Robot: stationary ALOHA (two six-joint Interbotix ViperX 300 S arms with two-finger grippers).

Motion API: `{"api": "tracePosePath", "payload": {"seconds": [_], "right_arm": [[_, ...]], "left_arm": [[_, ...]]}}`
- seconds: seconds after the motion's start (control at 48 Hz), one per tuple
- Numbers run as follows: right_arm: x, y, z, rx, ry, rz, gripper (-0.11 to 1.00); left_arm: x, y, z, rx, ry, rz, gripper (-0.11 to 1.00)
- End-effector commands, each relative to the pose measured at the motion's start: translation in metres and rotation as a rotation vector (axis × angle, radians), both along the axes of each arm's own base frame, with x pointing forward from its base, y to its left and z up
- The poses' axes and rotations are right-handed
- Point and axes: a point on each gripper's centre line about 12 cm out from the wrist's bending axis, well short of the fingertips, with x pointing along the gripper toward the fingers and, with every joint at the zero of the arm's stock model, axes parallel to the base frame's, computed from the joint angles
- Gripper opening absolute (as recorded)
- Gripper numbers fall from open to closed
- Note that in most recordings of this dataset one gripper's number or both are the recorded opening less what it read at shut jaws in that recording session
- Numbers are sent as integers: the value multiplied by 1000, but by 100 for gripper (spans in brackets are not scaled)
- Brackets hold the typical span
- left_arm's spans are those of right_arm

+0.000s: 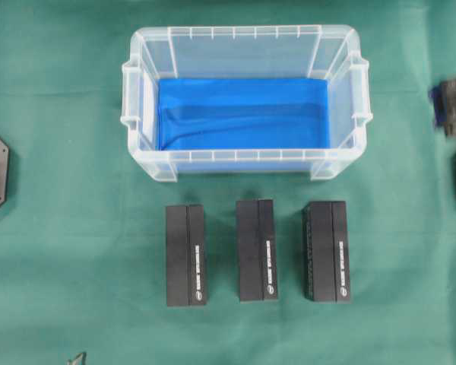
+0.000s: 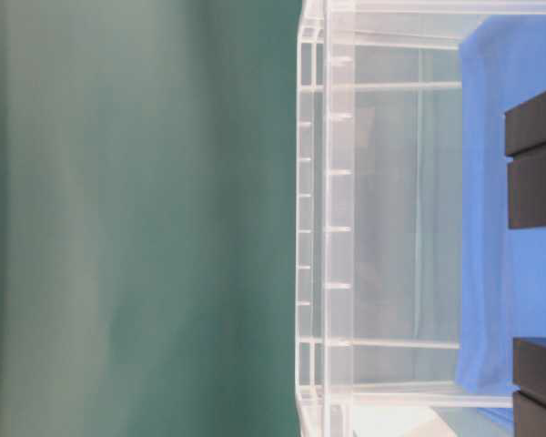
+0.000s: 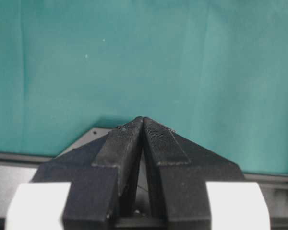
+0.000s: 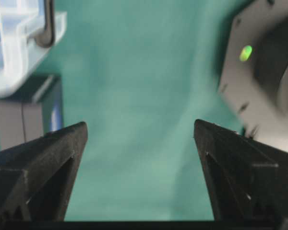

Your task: Take the box out of the case with the right arm.

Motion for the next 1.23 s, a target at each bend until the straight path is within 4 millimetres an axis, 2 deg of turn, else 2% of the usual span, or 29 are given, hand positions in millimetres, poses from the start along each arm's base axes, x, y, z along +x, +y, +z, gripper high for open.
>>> {"api": "tracePosePath", "payload": {"seconds": [0.0, 0.167, 0.292, 1.21], "right_arm": [[-3, -17, 4, -10, -15, -17, 85], [-5, -36, 2, -13, -2, -21, 85], [-7, -43, 2, -15, 3, -23, 85], [-2, -46, -2, -6, 4, -22, 85]], "left_arm": [[1, 1, 3, -1, -9, 8, 0], [1, 1, 3, 0, -9, 8, 0], [1, 1, 3, -1, -11, 8, 0], [1, 1, 3, -1, -11, 6, 0]]}}
